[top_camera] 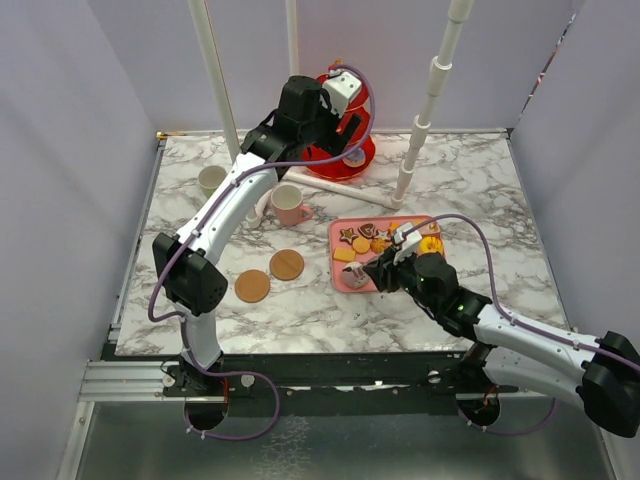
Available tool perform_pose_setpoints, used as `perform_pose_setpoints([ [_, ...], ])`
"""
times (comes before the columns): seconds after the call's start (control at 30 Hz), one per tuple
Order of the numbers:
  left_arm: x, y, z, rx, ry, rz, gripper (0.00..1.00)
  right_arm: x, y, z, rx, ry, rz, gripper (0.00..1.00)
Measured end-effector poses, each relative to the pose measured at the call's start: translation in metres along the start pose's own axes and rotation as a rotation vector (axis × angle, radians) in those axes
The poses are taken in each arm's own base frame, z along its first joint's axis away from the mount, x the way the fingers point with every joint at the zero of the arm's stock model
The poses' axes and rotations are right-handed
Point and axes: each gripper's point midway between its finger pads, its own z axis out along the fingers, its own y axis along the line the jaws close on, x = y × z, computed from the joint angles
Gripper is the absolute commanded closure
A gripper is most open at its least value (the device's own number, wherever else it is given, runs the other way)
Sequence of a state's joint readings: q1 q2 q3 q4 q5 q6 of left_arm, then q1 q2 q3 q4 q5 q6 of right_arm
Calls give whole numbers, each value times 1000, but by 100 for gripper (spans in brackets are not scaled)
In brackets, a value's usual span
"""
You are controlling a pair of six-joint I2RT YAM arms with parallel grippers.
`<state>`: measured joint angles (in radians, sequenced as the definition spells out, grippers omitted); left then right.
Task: Serve the afternoon tea
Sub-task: Pick up the desert from the tray.
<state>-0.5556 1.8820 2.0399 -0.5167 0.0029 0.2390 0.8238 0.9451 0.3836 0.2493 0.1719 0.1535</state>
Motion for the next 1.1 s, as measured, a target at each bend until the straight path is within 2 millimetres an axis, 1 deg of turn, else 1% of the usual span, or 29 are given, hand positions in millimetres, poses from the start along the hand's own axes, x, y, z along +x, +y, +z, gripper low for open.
perform_pose_setpoints([
  [0.03,0,1,-2,-3,0,-2,10,0,0,1,1,-2,2,67],
  [0.17,2,7,-6,-15,5,-12,10,-5,-4,1,25,-17,-2,67],
  [0.23,6,10,-7,-23,12,-17,10,-13,-7,1,43,-36,-17,67],
  [0.27,6,11,-7,-24,14,-17,10,-21,-8,1,51,-52,-25,67],
  [0.33,8,14,-8,-31,17,-20,10,-43,-10,3,68,-96,-41,67],
  [0.43,9,18,-9,-40,19,-23,10,-85,-12,12,96,-185,-62,67],
  [0.5,9,18,-9,-40,19,-24,10,-109,-15,25,114,-231,-75,67],
  [0.53,9,18,-9,-41,19,-25,10,-119,-20,33,131,-247,-80,67],
  [0.63,8,19,-11,-43,16,-27,10,-137,-42,60,188,-266,-87,68],
  [0.77,7,22,-16,-50,14,-29,10,-150,-67,101,225,-256,-100,68],
  [0.9,7,27,-22,-61,14,-30,10,-168,-85,135,236,-273,-107,68],
  [1.0,10,32,-27,-71,17,-34,10,-174,-95,154,238,-280,-111,68],
  [1.1,11,36,-30,-78,18,-36,10,-174,-100,169,236,-275,-114,68],
])
